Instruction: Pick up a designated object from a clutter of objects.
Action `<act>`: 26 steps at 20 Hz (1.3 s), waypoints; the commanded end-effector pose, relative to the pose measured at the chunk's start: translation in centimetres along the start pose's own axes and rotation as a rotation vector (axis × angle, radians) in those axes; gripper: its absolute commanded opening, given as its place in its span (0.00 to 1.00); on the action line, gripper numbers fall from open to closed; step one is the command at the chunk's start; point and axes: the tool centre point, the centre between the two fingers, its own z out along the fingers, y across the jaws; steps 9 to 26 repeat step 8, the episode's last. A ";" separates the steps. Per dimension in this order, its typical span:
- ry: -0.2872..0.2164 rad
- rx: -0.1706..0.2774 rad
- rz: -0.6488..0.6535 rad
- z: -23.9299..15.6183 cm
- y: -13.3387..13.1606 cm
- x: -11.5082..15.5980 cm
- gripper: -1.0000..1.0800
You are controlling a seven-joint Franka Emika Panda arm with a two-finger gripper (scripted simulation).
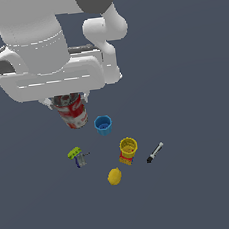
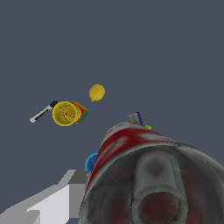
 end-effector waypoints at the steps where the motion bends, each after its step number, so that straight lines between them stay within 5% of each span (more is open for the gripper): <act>1: 0.002 -0.001 0.000 -1.4 0.0 0.0 0.00; 26: 0.002 -0.001 0.000 -2.6 0.1 0.1 0.00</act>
